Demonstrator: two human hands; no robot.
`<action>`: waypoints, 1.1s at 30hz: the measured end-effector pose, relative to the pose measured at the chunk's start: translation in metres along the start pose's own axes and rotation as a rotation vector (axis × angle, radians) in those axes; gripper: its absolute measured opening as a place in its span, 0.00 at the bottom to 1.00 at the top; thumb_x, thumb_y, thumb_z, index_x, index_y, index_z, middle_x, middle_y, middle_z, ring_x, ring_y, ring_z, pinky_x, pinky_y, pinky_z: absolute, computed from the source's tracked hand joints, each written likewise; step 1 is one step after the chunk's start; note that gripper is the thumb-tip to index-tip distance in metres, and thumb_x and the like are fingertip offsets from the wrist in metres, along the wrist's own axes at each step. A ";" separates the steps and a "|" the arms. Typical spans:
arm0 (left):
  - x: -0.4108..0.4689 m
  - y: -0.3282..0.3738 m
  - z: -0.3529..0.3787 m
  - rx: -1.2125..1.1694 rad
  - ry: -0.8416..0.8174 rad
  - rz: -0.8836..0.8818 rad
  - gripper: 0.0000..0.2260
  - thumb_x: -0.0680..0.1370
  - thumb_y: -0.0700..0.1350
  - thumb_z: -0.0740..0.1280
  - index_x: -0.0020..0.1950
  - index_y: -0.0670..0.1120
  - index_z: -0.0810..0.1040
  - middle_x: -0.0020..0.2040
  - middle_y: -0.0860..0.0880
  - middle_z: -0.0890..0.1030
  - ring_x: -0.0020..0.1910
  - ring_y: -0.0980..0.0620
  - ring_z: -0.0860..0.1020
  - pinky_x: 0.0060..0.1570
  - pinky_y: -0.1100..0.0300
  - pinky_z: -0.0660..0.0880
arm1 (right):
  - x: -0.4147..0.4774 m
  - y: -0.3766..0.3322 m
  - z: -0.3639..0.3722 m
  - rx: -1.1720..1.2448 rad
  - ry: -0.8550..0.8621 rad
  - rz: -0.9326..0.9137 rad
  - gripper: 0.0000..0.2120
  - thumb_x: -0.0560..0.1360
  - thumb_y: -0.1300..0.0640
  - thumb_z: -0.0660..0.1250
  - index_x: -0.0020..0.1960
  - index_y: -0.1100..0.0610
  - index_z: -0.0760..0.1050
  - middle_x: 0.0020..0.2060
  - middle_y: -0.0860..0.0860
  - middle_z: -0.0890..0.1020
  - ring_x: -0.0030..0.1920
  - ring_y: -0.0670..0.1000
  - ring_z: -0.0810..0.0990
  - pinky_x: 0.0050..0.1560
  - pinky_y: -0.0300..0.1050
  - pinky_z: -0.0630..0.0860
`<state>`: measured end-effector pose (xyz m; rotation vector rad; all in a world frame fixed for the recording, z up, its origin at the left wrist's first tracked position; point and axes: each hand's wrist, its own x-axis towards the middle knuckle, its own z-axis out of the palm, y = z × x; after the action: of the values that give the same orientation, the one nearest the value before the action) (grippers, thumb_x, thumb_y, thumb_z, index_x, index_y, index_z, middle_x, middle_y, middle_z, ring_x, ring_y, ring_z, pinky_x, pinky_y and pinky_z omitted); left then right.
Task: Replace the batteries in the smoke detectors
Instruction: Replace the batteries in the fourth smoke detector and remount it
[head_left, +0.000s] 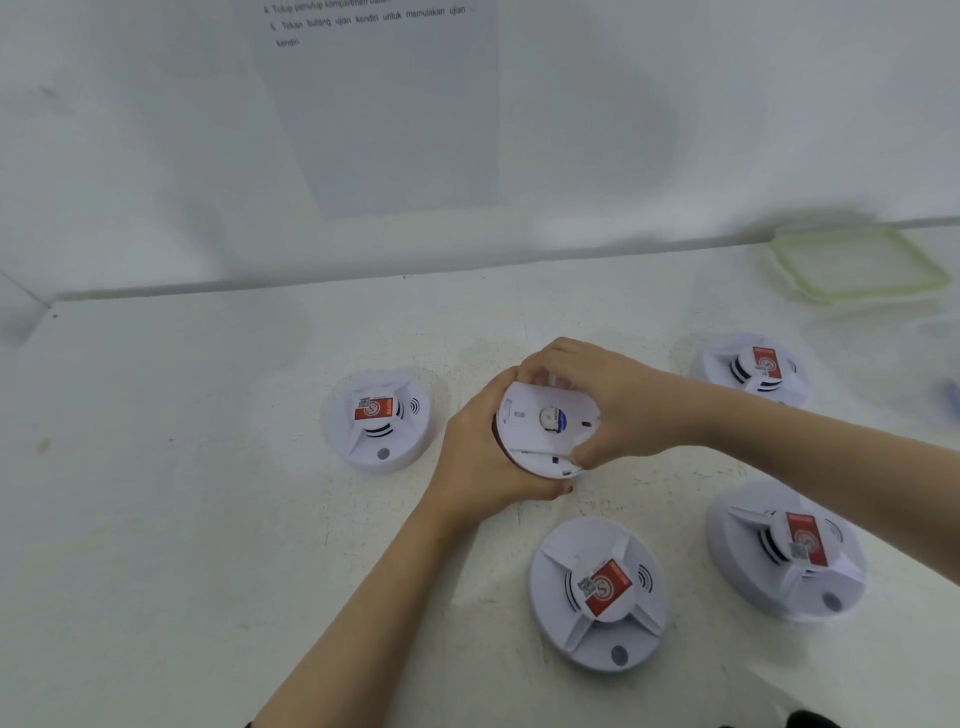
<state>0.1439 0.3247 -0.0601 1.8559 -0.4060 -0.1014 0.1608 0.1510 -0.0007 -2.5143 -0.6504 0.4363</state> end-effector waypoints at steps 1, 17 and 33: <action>0.000 -0.001 0.000 -0.016 -0.002 -0.010 0.33 0.56 0.36 0.83 0.56 0.53 0.76 0.50 0.58 0.82 0.48 0.61 0.80 0.42 0.69 0.76 | 0.001 0.001 0.000 0.009 -0.010 -0.001 0.32 0.60 0.57 0.74 0.59 0.45 0.64 0.51 0.40 0.67 0.53 0.45 0.67 0.51 0.37 0.68; 0.004 -0.012 -0.001 0.020 -0.049 -0.026 0.36 0.53 0.35 0.83 0.51 0.59 0.71 0.47 0.59 0.79 0.46 0.68 0.79 0.41 0.72 0.75 | -0.001 -0.015 0.006 -0.064 -0.058 -0.222 0.30 0.64 0.48 0.70 0.62 0.54 0.67 0.52 0.39 0.65 0.51 0.39 0.63 0.54 0.27 0.60; 0.000 -0.004 -0.003 0.006 0.127 0.054 0.38 0.57 0.34 0.82 0.59 0.58 0.69 0.53 0.60 0.79 0.55 0.63 0.77 0.48 0.71 0.74 | -0.024 0.032 0.002 -0.080 0.187 0.419 0.35 0.66 0.59 0.72 0.69 0.55 0.62 0.61 0.51 0.66 0.61 0.51 0.65 0.55 0.41 0.65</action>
<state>0.1459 0.3279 -0.0625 1.8442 -0.3679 0.0536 0.1515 0.1152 -0.0154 -2.7265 -0.0661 0.3162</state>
